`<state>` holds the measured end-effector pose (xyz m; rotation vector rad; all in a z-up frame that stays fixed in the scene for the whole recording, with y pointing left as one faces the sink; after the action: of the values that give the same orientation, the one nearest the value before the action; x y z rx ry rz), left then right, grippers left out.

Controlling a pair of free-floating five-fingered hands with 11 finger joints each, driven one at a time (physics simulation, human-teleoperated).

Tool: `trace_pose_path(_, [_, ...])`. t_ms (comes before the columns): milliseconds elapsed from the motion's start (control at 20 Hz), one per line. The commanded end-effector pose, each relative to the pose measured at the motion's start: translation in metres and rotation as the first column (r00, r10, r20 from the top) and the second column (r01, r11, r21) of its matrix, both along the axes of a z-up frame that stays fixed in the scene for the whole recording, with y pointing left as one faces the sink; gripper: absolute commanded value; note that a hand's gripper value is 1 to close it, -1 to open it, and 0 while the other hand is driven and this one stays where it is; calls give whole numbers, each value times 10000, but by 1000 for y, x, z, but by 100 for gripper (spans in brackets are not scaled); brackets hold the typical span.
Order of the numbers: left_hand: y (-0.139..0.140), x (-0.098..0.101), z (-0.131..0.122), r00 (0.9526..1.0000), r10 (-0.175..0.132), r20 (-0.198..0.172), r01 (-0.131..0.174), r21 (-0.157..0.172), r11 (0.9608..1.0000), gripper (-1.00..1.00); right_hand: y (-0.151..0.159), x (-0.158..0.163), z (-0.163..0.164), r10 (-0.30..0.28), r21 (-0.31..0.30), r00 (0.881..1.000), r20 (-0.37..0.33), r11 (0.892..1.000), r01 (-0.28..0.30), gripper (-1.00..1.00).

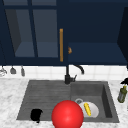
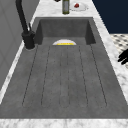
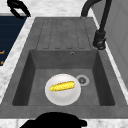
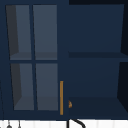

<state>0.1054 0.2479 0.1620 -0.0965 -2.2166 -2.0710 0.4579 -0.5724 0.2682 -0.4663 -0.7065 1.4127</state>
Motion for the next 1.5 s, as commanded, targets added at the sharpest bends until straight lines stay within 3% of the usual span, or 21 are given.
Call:
trace_pose_path(0, [0, 0, 0, 10000, 0, 0, 0, 0, 10000, 0, 8, -3, 3, 356, -376, 9989, 311, 9987, -344, -100])
trace_pose_path(250, [0, 0, 0, 10000, 0, 0, 0, 0, 10000, 0, 22, -4, 10, 534, -710, 9984, 166, 9961, -521, -100])
trace_pose_path(700, [0, 0, 0, 10000, 0, 0, 0, 0, 10000, 0, 24, -21, 11, -4, -66, 9999, 166, 10000, 5, -100])
trace_pose_path(1200, [0, 0, 0, 10000, 0, 0, 0, 0, 10000, 0, 36, -16, 9, 148, -411, 9999, 88, 9991, -144, -100])
trace_pose_path(1450, [0, 0, 0, 10000, 0, 0, 0, 0, 10000, 0, 37, -17, 5, 52, -213, 9999, 98, 9998, -50, -100])
